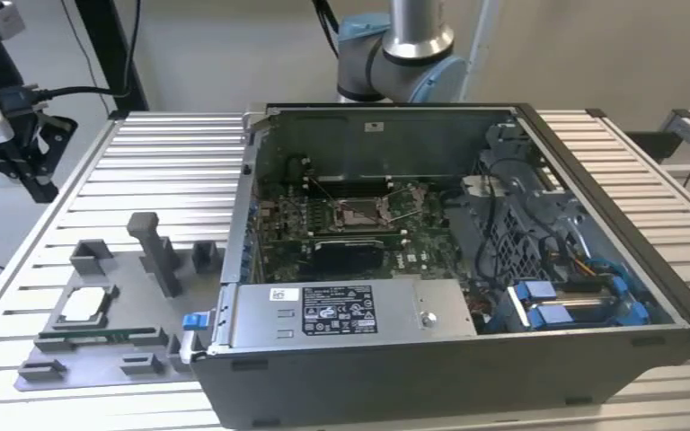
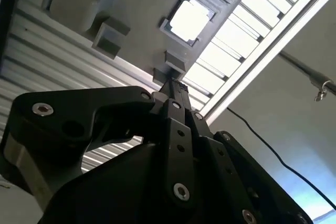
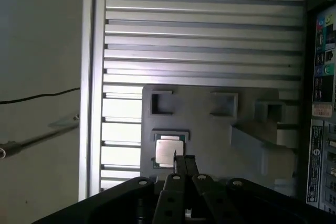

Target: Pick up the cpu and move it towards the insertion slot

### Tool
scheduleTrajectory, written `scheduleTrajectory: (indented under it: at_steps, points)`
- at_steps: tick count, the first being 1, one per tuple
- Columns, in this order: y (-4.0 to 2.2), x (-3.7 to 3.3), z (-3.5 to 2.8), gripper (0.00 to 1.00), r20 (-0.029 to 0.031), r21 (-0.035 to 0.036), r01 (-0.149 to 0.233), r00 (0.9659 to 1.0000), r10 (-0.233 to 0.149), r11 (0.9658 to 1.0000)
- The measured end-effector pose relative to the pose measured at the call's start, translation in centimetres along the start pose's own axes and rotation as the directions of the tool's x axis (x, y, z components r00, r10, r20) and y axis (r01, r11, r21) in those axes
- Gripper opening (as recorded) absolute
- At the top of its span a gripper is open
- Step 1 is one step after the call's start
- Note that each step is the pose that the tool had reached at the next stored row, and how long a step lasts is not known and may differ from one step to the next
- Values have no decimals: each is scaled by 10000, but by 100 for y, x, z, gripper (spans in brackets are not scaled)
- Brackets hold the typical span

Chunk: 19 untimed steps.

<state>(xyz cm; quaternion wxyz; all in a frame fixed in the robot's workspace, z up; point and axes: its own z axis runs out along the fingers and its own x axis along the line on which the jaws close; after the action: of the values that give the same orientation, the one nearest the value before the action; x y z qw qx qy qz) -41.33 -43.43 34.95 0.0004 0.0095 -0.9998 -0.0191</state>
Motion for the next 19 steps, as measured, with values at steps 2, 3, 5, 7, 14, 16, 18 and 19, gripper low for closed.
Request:
scheduleTrajectory:
  at_steps: [2, 3, 5, 7, 14, 16, 18, 19]
  points:
    - [-1, 0, 0, 0, 0, 0, 0, 10000, 0, 10000]
    - [-1, 0, -1, 0, -1, 1, 1, 10000, -1, 10000]
    - [-1, 0, 0, 0, 0, 0, 1, 10000, -1, 10000]
    - [-1, 0, 0, 100, 0, 1, 1, 10000, -1, 10000]
    - [-2, 0, 0, 100, 0, 0, 1, 10000, -1, 10000]
    - [-2, 0, 0, 100, 0, 1, 1, 10000, -1, 10000]
    - [-3, 0, 0, 100, 0, 0, 1, 10000, -1, 10000]
    - [-3, 0, 0, 100, -1, 1, 1, 10000, -1, 10000]
